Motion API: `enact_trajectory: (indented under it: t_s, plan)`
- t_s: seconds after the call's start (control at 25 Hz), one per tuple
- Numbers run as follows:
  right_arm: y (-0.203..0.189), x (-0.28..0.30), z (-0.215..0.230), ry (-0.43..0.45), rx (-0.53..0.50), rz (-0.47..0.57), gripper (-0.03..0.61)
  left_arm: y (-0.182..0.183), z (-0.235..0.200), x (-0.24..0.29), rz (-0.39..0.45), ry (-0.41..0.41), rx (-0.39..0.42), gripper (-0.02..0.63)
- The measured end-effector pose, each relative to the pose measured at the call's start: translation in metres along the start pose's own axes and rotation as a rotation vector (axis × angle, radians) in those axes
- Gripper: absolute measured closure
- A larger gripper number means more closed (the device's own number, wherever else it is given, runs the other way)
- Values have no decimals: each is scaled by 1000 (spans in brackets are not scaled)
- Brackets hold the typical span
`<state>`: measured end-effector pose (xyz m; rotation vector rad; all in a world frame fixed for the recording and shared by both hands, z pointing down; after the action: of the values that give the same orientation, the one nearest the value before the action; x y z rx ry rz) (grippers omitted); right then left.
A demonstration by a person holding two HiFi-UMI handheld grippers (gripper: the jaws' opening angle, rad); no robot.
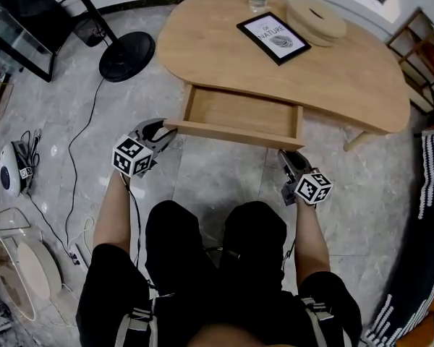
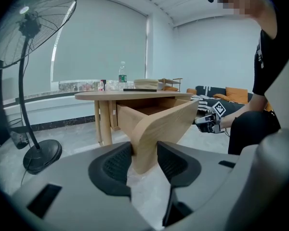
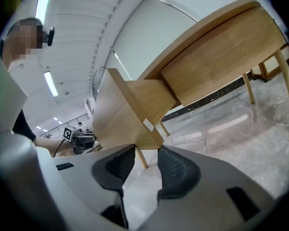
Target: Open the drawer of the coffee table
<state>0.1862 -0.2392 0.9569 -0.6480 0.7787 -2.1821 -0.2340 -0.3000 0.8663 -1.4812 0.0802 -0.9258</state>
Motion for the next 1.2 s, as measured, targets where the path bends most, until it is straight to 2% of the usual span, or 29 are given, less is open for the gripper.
enact_trajectory:
  t_s: [0.44, 0.64, 0.8, 0.92, 1.12, 1.2]
  plan:
    - [-10, 1, 3, -68, 46, -10, 405, -11, 7, -7, 3, 49, -55, 431]
    - [-11, 0, 4, -96, 43, 3, 405, -16, 7, -7, 33, 84, -85, 430]
    - [-5, -13, 2, -157, 51, 41, 434, -19, 0, -25, 59, 157, -138, 431]
    - [12, -39, -10, -208, 43, 129, 465, -10, 0, -51, 111, 208, -199, 431]
    - [64, -76, -43, -378, -100, 279, 516, 34, -2, -87, 156, 399, -187, 473]
    - [93, -84, -68, -409, -153, 357, 539, 57, -6, -97, 161, 485, -166, 482]
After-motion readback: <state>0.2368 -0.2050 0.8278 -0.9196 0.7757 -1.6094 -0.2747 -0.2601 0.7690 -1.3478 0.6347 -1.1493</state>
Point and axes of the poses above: the fingertips, and each gripper's own axes: x forward along the fingers, z to its right, y out of its top, the point moved 6 cm from there along -x, backward along the fingers, and after that the axes turned 11 degrees about x, right-handed, at the moved point
